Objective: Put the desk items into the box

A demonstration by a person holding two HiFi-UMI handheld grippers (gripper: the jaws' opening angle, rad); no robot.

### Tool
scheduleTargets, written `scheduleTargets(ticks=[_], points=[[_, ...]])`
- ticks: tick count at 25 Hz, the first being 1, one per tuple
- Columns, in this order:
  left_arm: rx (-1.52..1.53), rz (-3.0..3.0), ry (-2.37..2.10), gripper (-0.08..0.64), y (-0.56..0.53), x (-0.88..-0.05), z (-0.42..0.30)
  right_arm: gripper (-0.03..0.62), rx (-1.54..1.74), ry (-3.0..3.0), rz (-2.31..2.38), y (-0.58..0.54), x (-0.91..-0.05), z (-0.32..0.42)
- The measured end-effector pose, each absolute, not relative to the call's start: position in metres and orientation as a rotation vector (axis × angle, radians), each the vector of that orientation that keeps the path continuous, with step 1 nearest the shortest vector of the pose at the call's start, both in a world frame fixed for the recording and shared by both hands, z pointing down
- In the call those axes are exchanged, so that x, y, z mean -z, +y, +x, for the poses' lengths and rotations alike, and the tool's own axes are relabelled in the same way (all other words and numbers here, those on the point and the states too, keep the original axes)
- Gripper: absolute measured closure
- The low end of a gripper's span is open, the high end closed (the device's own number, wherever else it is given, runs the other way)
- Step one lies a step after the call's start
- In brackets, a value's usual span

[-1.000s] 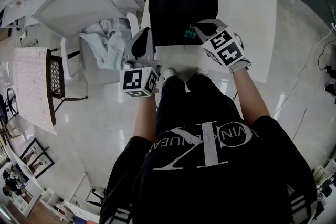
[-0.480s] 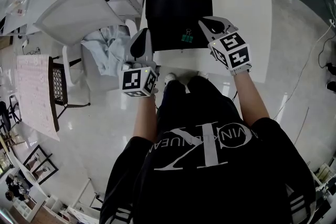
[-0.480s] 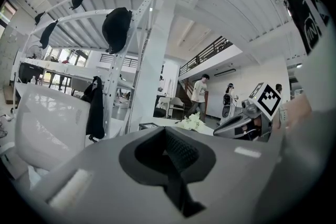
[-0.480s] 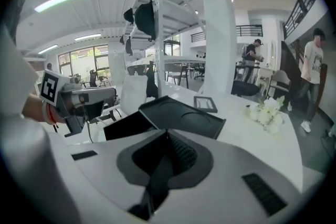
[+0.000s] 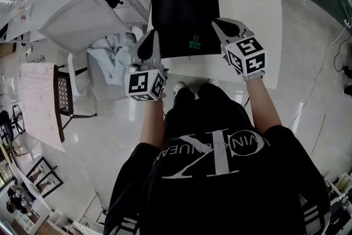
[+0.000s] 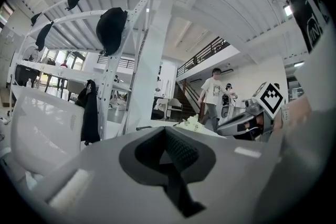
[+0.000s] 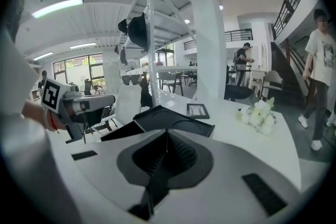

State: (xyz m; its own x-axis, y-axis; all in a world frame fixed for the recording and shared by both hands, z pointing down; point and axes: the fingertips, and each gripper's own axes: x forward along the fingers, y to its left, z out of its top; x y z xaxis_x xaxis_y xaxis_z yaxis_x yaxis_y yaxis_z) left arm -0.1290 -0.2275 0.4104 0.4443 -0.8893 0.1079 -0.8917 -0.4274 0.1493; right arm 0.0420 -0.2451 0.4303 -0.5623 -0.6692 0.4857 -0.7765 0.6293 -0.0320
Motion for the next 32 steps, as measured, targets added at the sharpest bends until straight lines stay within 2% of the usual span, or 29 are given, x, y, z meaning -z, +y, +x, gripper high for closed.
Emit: scheduleTargets(ticks=[32], points=[[0.049,2.583,-1.627,0.565,-0.247,-0.365,-0.134,0.575,-0.134,-2.576,1.311,-0.253,-0.367,0.06]])
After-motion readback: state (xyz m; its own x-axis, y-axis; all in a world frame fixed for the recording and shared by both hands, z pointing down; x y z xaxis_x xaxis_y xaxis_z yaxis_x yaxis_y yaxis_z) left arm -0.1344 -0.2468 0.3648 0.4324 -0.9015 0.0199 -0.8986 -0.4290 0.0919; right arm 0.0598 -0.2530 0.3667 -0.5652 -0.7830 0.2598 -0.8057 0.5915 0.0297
